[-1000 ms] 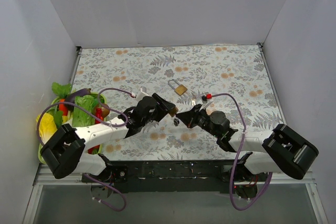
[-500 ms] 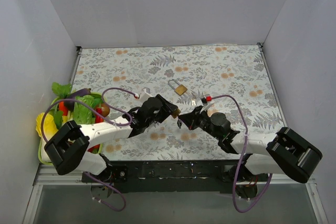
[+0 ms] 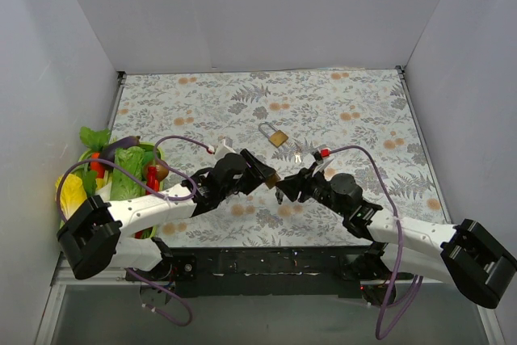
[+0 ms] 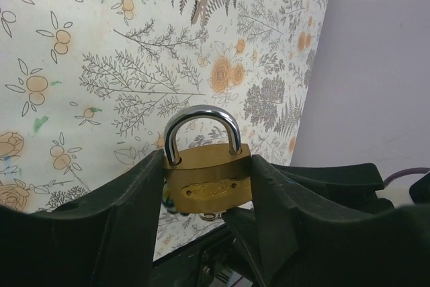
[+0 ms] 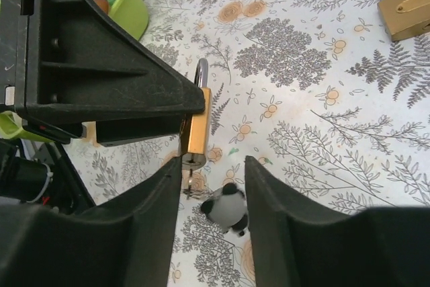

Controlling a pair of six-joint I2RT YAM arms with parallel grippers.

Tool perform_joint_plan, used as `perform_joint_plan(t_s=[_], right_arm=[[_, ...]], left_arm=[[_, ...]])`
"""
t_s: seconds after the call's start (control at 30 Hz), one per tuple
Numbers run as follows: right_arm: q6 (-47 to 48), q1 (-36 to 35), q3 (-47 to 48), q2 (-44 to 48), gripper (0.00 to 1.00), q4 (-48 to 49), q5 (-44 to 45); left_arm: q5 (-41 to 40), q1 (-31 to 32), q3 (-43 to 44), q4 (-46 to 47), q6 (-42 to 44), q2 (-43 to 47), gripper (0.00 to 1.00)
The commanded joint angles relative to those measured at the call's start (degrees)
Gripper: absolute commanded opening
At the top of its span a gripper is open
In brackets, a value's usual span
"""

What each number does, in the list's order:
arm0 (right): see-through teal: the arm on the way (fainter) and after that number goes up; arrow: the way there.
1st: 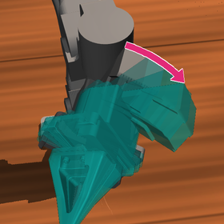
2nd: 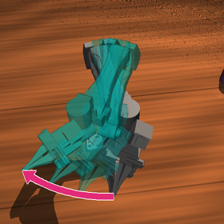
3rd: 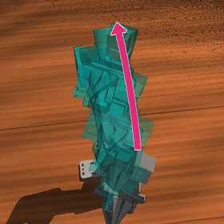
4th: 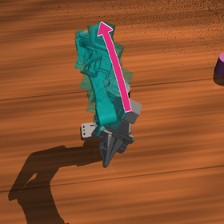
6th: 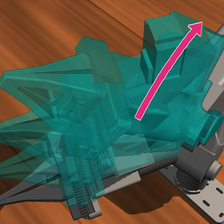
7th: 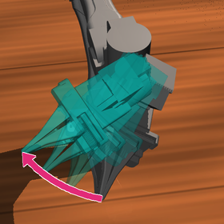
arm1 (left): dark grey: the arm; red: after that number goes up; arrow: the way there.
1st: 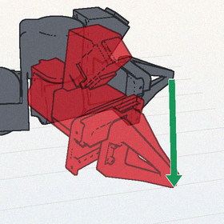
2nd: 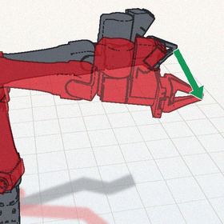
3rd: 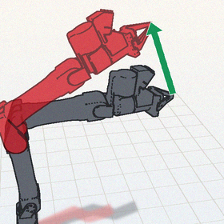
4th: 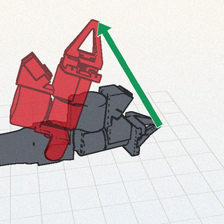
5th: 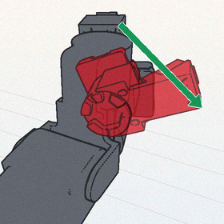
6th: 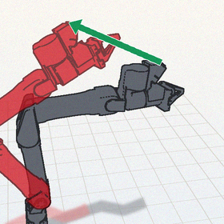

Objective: Unlock with the key

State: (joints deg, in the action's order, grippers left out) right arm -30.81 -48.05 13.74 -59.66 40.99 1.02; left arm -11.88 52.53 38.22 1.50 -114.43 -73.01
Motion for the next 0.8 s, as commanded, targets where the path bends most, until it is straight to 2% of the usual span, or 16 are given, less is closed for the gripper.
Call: perform_joint_plan(t_s=[0.0,0.07,0.13,0.53,0.77], right_arm=[[1.2,0.3,1.5,4.2,0.57,-1.5,0.7],[1.5,0.3,1.1,5.2,0.64,-2.6,1.1],[1.5,0.3,0.3,6.7,0.65,-3.5,1.5],[-1.8,0.2,-3.6,7.1,0.57,-0.9,-4.5],[-1.5,-0.7,-2.8,5.1,0.53,0.6,-5.6]], left_arm=[[2.3,1.0,1.9,-0.2,-26.2,2.3,0.00],[2.2,1.0,2.0,-0.4,-26.0,2.4,0.00],[2.1,1.0,2.0,-0.4,-25.9,2.7,0.00],[1.6,1.0,2.3,-0.8,-25.5,2.7,0.00],[1.7,1.0,2.7,-0.8,-25.2,2.3,0.00]])
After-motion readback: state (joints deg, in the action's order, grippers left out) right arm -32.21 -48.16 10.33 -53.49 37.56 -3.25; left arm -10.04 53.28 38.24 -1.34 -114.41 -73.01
